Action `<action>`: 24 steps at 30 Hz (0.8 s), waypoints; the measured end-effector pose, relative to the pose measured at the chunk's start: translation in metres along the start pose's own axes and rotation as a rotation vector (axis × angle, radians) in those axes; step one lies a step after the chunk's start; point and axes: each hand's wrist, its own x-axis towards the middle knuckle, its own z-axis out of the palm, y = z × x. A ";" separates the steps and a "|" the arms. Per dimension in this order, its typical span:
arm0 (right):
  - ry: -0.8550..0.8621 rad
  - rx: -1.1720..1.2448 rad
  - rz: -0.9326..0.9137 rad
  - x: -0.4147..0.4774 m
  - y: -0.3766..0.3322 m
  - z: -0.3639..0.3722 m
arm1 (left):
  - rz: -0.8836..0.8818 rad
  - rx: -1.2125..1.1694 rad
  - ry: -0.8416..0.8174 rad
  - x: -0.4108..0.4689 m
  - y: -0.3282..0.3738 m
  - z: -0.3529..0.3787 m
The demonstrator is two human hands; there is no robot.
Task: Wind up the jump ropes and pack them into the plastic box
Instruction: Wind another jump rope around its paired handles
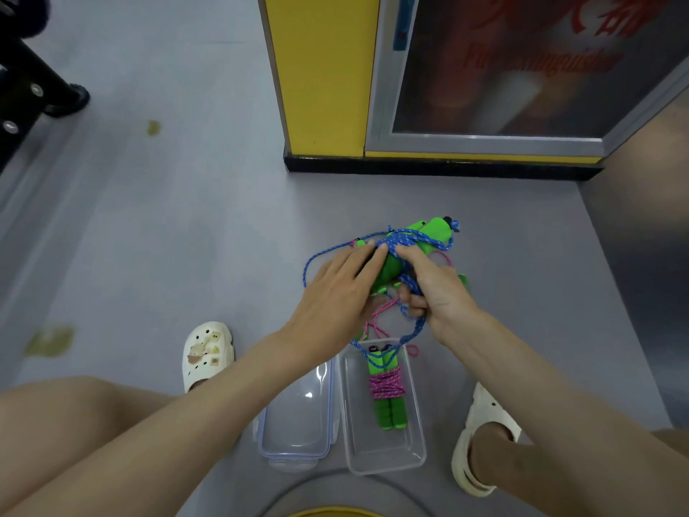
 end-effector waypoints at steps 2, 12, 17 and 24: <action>-0.002 -0.012 0.000 0.004 -0.001 -0.004 | -0.165 -0.306 -0.076 0.003 0.006 -0.011; -0.244 -0.051 -0.025 -0.002 -0.002 -0.006 | -0.855 -1.401 -0.384 0.006 -0.005 -0.042; -0.317 -0.089 0.000 -0.002 0.001 0.001 | -0.879 -1.405 -0.269 0.006 -0.007 -0.042; -0.165 -0.253 -0.170 0.011 0.011 -0.008 | -0.932 -1.266 -0.098 0.010 -0.013 -0.039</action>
